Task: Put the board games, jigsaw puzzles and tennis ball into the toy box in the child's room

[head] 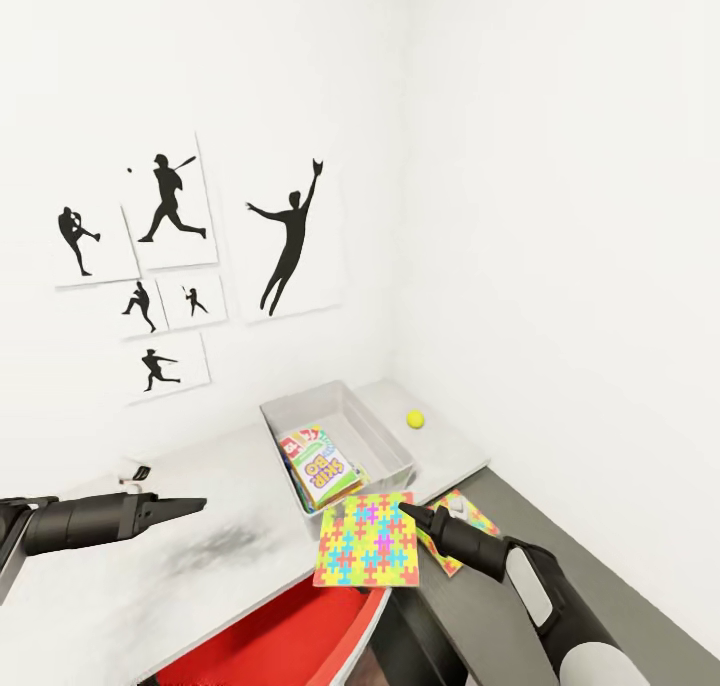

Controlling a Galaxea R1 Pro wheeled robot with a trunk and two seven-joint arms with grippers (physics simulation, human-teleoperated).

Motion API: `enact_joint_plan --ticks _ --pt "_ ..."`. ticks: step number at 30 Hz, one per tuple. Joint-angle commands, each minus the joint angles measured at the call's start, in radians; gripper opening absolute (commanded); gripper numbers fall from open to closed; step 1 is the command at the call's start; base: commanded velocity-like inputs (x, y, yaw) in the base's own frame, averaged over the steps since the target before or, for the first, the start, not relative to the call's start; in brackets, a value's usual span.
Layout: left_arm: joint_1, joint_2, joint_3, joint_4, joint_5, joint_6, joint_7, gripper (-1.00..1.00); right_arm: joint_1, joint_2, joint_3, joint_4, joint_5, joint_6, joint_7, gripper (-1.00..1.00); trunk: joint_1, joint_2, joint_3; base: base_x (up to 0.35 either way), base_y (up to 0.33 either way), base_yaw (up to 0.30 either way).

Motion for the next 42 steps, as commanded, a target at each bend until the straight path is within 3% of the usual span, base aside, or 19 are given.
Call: enact_joint_plan --ticks 1,13,20,42 --pt "-0.001 0.0 -0.001 0.0 0.0 0.011 -0.004 1.0 0.0 0.0 -0.003 0.0 -0.002 0.005 0.002 -1.0 0.0 -0.001 0.0 0.0 0.0 0.258" --pt "0.0 0.0 0.002 0.028 0.005 0.01 -0.004 1.0 0.0 0.0 -0.003 0.001 -0.002 0.006 0.006 -1.0 0.0 -0.001 0.008 0.035 0.027 0.221" --pt "0.0 0.001 0.005 0.034 0.007 0.008 -0.004 1.0 0.0 -0.014 -0.003 0.002 -0.003 0.007 0.008 -1.0 0.0 -0.001 0.008 0.111 0.11 0.021" --pt "0.0 0.002 0.006 0.035 0.007 0.007 -0.004 1.0 -0.003 -0.017 -0.009 0.002 -0.003 -0.043 0.006 -1.0 0.0 -0.001 0.008 0.084 0.032 0.001"
